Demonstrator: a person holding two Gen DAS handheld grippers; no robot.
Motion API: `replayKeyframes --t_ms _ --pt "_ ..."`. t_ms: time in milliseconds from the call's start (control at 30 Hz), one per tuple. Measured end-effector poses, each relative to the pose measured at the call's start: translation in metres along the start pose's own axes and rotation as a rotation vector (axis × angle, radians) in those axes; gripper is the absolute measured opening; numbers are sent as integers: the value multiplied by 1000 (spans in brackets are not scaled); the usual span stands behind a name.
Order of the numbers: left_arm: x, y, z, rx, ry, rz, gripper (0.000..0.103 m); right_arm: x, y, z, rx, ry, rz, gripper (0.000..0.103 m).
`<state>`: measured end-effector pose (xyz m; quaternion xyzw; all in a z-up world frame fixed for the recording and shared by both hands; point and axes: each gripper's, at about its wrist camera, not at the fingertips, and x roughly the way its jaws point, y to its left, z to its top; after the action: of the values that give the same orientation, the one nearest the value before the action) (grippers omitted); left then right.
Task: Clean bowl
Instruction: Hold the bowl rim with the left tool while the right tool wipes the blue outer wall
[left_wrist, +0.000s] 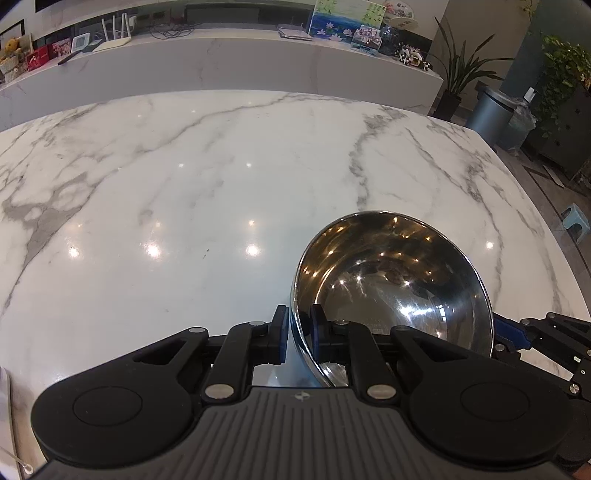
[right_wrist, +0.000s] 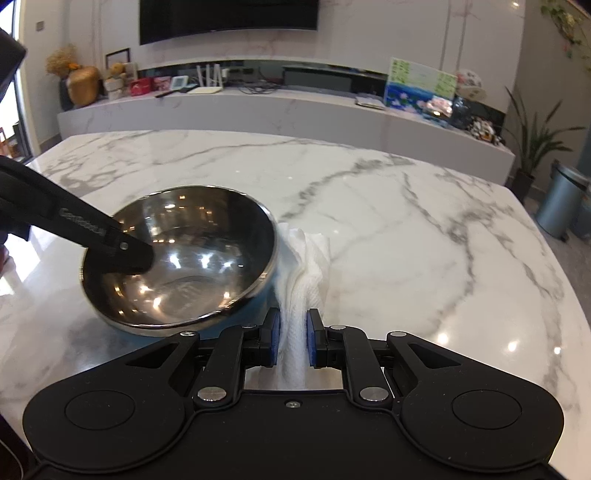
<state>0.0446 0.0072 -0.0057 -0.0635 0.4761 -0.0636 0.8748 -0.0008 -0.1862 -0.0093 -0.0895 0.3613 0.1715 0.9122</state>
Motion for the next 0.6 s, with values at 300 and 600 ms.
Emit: replayKeyframes --t_ms 300,600 --pt "0 1 0 5 2 -1 11 9 7 -6 -31 52 19 13" --pt "4 1 -2 -18 24 -33 26 9 8 -8 -36 57 17 13"
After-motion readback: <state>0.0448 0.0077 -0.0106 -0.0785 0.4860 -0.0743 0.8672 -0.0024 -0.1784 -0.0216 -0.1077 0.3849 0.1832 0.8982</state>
